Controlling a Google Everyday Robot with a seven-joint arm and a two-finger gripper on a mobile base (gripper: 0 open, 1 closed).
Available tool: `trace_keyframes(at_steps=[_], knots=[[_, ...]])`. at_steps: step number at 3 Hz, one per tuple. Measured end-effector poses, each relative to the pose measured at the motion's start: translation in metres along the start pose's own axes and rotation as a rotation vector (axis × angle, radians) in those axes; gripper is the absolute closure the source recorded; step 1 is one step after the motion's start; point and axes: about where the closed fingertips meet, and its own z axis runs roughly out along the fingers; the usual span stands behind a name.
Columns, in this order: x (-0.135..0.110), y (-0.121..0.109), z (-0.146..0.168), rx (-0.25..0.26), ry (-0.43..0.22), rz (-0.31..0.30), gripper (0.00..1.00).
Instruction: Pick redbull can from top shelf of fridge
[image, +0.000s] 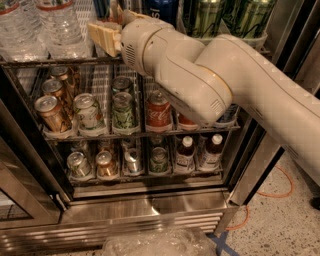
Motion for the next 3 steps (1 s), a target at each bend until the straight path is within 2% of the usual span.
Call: trace_keyframes(at_steps=[2,3], knots=[[0.0,0.0001,0.0,0.0,0.0,0.0,0.89],[0.0,0.0001,0.0,0.0,0.0,0.0,1.0]])
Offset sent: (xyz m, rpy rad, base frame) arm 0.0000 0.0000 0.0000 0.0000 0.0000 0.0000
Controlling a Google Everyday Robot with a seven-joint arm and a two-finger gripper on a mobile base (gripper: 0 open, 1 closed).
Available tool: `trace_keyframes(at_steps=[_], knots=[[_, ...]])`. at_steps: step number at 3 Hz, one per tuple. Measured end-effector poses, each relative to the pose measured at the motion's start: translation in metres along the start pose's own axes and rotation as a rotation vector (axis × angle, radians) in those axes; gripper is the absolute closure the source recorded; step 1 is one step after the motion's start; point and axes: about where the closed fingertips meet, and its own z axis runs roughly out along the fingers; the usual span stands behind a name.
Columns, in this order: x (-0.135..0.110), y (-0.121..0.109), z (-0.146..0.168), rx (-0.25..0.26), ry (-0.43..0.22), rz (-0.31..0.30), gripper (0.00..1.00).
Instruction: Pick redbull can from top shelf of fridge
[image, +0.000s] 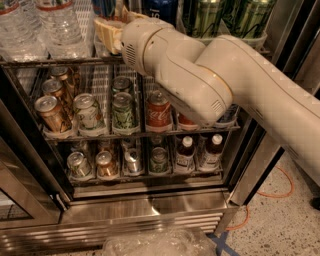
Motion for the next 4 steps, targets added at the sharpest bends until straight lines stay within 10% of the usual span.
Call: trace_keyframes(at_steps=[4], knots=[[-0.017,0.013,-0.011,-0.022,-0.069,-0.081,1.0]])
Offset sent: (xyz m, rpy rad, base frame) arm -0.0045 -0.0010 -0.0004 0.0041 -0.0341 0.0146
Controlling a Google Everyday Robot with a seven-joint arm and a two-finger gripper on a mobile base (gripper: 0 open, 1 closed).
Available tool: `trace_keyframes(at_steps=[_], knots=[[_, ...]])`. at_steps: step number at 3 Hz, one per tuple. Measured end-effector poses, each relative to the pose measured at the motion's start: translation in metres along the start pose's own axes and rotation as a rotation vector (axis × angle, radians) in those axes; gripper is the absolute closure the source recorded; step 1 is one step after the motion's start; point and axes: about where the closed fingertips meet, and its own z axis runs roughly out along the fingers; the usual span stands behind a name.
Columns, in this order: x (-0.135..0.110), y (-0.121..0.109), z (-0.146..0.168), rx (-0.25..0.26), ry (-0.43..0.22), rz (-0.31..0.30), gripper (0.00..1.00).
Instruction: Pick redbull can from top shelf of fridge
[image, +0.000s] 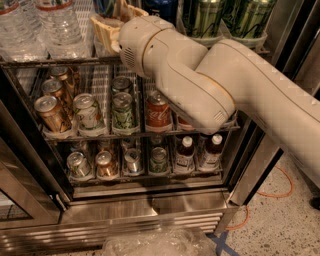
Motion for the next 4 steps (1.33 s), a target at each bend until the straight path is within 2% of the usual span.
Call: trace_keyframes(at_steps=[2,4], knots=[[-0.02,0.006,-0.01,-0.006,-0.05,-0.036,1.0],[-0.018,0.02,-0.027,-0.014,-0.049,-0.039,1.0]])
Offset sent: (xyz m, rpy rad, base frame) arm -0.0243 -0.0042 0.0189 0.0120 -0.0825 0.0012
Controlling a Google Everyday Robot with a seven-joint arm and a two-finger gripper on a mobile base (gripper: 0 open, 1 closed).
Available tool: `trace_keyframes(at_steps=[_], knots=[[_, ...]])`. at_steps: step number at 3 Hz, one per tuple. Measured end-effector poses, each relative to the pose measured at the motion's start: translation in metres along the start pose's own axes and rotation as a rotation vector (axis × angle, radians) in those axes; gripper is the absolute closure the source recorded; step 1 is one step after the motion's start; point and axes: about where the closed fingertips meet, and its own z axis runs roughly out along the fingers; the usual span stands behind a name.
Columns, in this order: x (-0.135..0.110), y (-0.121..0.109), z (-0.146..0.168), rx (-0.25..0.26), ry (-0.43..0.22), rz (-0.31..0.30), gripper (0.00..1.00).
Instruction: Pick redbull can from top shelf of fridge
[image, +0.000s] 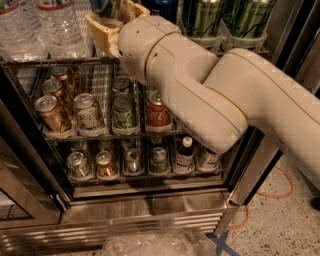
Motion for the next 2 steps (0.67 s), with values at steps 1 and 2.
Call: trace_keyframes(at_steps=[1,2], knots=[[0.0089,0.0147,-0.0022,-0.018,0.021,0.012,1.0],[0.0042,0.0147,-0.001,-0.018,0.02,0.012,1.0]])
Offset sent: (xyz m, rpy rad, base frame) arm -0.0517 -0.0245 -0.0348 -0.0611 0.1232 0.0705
